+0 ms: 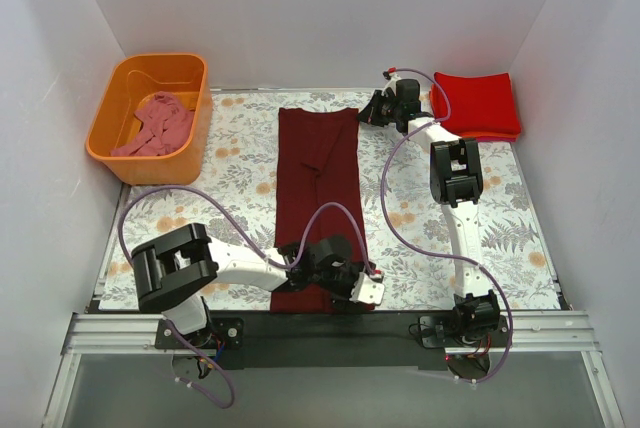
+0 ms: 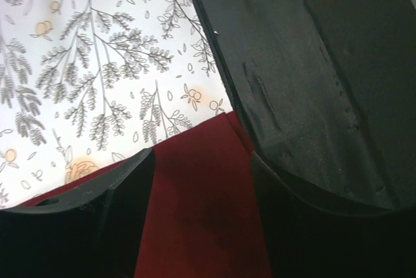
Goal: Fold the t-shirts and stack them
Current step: Fold the tshirt
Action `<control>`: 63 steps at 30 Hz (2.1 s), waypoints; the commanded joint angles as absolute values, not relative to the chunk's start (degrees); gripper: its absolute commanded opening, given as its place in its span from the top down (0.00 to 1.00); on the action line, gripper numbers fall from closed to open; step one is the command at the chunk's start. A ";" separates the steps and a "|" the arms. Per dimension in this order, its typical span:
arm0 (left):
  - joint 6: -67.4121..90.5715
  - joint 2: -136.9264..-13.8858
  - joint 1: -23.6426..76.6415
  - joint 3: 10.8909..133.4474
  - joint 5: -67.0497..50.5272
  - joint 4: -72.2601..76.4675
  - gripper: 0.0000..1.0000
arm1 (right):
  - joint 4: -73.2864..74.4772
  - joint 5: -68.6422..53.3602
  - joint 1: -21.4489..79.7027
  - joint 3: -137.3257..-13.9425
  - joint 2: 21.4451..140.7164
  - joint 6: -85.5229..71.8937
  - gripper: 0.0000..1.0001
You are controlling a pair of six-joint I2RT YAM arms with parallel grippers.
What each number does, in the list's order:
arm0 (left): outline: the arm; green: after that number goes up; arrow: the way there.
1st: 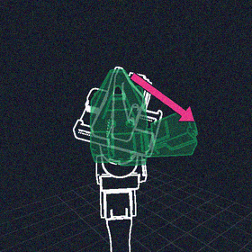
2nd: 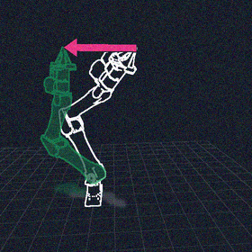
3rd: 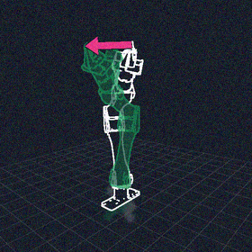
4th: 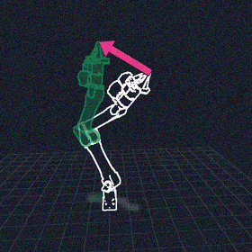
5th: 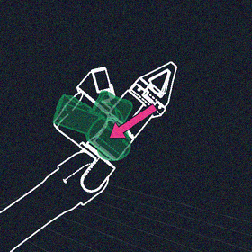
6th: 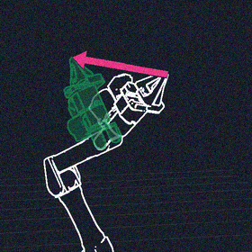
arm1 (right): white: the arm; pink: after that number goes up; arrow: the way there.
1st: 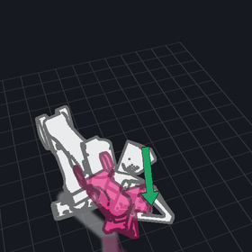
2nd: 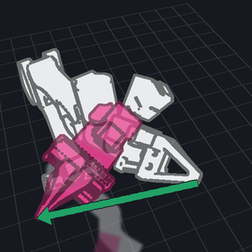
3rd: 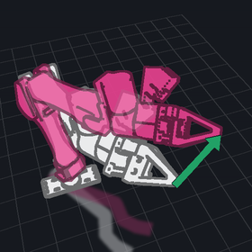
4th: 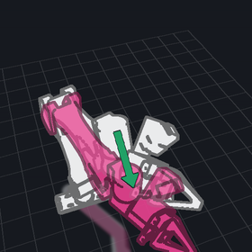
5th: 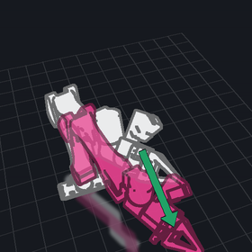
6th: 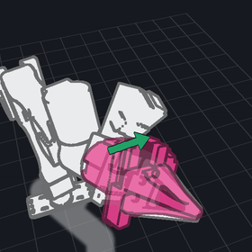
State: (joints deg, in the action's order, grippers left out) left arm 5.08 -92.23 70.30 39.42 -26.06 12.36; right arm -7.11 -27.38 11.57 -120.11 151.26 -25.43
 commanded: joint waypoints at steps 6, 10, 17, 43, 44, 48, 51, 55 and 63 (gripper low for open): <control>0.88 -94.83 70.23 42.10 -29.88 15.03 0.43 | -8.96 -27.69 10.72 -119.53 152.40 -26.28 0.99; 0.53 -94.66 70.31 42.54 -31.90 15.03 0.43 | -9.05 -27.86 10.63 -119.44 152.40 -26.54 0.99; 0.53 -96.67 70.22 44.46 -34.54 14.50 0.46 | -9.23 -27.95 10.55 -119.27 152.49 -26.80 0.99; -0.97 -99.59 70.22 47.55 -38.75 9.05 1.00 | -10.37 -27.16 10.55 -119.53 152.93 -28.91 0.99; -0.88 -99.06 70.40 47.20 -38.85 8.88 1.00 | -10.37 -26.98 10.55 -119.71 153.10 -28.83 0.99; -0.44 -97.82 70.58 46.41 -40.51 8.61 1.00 | -10.46 -26.72 10.63 -119.71 153.11 -29.00 0.99; -0.61 -97.73 71.01 46.32 -41.57 8.26 1.00 | -10.72 -26.37 10.55 -119.71 153.11 -29.18 0.99; -0.97 -97.30 72.33 45.97 -42.63 7.65 1.00 | -10.81 -26.11 10.63 -120.32 153.37 -29.44 0.99; -2.02 -97.21 73.39 46.23 -44.21 7.12 1.00 | -10.90 -24.87 10.63 -122.52 154.69 -30.50 0.99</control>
